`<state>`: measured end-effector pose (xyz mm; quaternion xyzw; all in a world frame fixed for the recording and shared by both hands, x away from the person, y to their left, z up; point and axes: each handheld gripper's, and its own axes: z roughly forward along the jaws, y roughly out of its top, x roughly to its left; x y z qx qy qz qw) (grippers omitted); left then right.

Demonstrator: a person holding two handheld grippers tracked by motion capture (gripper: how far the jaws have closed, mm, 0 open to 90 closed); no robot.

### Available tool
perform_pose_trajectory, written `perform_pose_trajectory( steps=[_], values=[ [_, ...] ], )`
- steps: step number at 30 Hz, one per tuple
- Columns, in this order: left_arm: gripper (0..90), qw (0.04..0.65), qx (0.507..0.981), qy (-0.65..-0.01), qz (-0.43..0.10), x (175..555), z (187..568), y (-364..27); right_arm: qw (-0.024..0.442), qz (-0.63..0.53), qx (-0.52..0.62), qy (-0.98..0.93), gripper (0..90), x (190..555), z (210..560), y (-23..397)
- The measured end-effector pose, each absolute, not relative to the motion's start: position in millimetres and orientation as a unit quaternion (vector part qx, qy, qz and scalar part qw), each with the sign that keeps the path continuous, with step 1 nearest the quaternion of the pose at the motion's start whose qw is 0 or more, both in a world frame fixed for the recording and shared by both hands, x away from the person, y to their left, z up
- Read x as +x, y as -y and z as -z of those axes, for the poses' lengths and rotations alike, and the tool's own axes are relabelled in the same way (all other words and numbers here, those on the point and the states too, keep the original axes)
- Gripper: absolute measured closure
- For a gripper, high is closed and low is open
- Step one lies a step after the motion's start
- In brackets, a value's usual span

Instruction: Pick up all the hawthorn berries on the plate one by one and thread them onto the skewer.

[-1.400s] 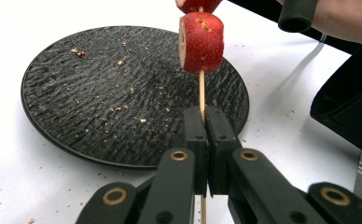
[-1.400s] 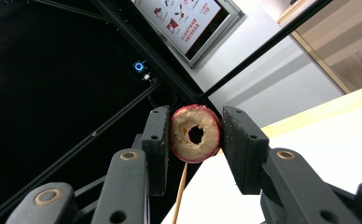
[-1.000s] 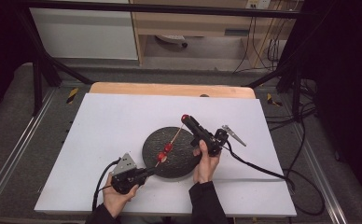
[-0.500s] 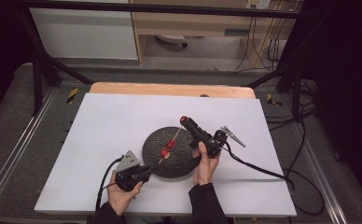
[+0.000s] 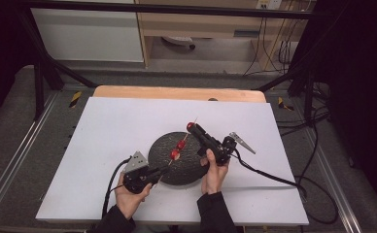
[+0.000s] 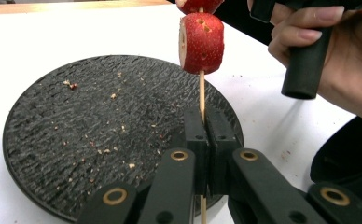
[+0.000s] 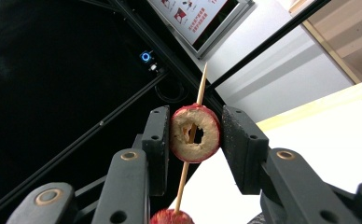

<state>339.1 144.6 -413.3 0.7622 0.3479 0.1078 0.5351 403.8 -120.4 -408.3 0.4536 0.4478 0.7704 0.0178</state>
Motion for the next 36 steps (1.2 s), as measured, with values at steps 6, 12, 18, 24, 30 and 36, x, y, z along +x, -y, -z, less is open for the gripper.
perform_pose_trajectory(
  steps=[6, 12, 18, 24, 30, 36],
  values=[
    [88.7, 0.534, 0.763, -0.348, -0.107, 345.1, 410.5, -140.9, 0.018, -0.766, 0.451, -0.457, 63.7, 402.1, 409.9, 119.6],
    [88.6, 0.534, 0.764, -0.347, -0.105, 349.8, 409.9, -137.7, 0.019, -0.761, 0.451, -0.466, 63.6, 401.1, 410.8, 119.4],
    [88.7, 0.533, 0.764, -0.349, -0.104, 351.3, 411.4, -139.0, 0.019, -0.751, 0.452, -0.481, 63.4, 400.9, 412.6, 118.8],
    [88.7, 0.534, 0.763, -0.348, -0.104, 351.1, 410.9, -142.8, 0.026, -0.741, 0.447, -0.501, 56.0, 401.4, 408.1, 122.5],
    [88.7, 0.533, 0.761, -0.354, -0.107, 351.6, 410.8, -152.0, 0.055, -0.708, 0.441, -0.548, 41.4, 401.6, 397.6, 133.3],
    [88.7, 0.53, 0.76, -0.359, -0.108, 352.1, 410.3, -163.0, 0.083, -0.656, 0.432, -0.614, 20.9, 404.6, 394.5, 142.8]
  ],
)
